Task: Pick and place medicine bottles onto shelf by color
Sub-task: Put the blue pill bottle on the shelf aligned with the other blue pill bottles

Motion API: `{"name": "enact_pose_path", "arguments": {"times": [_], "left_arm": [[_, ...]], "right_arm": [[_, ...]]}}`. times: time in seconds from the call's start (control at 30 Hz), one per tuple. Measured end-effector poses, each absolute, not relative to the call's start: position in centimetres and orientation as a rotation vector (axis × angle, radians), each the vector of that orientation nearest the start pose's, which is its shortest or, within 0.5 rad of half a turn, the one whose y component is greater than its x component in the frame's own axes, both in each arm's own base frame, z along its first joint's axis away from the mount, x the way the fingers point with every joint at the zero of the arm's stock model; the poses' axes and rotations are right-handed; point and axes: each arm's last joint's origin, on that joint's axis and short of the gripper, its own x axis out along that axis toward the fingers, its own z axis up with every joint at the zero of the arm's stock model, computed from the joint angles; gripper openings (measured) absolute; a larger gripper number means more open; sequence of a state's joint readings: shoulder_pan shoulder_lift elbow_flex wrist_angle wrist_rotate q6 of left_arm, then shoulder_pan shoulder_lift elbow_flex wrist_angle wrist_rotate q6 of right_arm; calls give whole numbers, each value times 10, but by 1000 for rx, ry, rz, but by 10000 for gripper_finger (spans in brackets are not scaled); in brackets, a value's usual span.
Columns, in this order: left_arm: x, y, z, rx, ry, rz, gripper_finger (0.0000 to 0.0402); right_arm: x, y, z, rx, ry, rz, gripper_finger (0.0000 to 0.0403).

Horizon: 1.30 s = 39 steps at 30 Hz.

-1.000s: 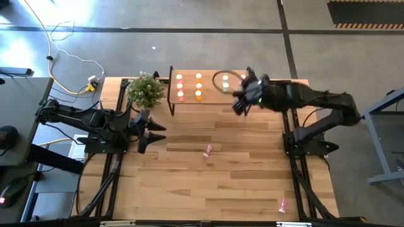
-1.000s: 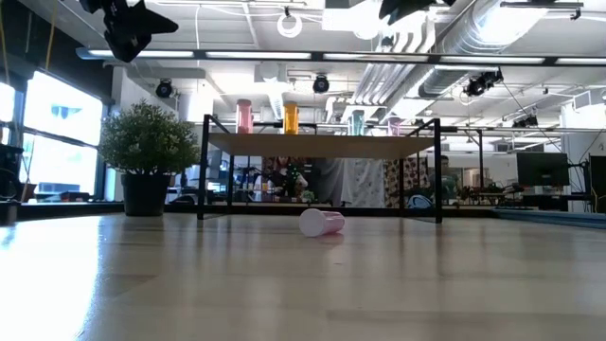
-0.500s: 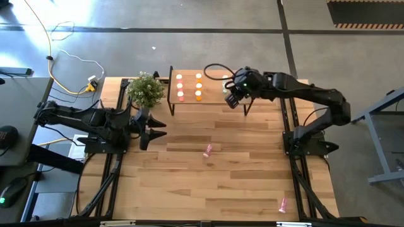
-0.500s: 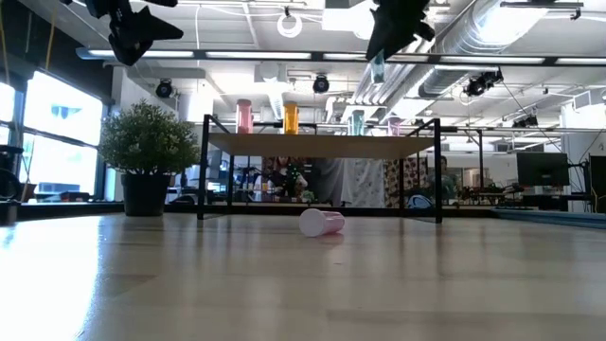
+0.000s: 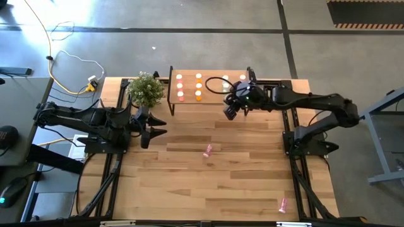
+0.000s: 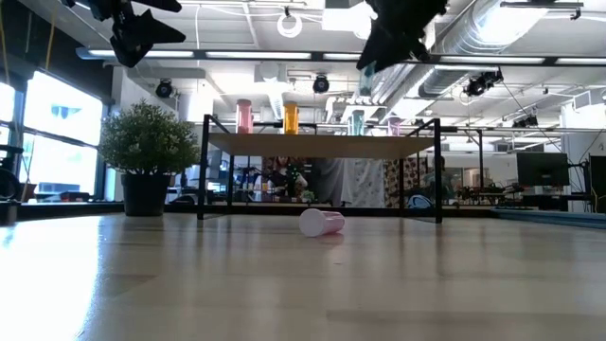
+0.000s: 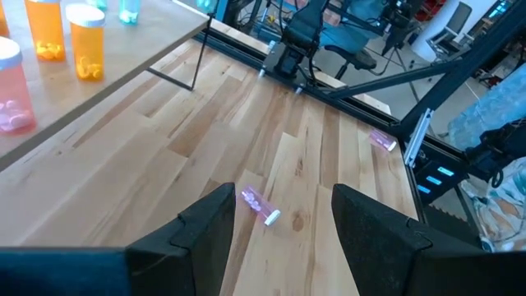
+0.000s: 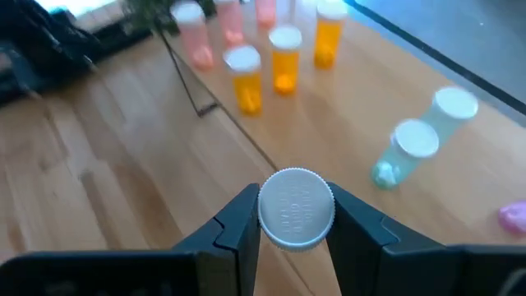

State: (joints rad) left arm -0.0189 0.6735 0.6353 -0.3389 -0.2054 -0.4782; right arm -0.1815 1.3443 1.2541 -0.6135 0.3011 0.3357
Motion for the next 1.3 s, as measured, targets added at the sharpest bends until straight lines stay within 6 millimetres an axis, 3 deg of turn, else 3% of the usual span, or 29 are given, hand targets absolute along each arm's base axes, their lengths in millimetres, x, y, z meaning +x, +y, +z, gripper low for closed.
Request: {"name": "enact_pose_path", "arguments": {"times": [0.23, 1.3], "left_arm": [[150, 3, 283, -429, 323, 270, 195], [150, 4, 283, -422, 316, 302, 195]], "right_arm": [[274, -71, 313, 255, 677, -580, 106], [294, -107, 285, 238, 707, -601, 106]]}}
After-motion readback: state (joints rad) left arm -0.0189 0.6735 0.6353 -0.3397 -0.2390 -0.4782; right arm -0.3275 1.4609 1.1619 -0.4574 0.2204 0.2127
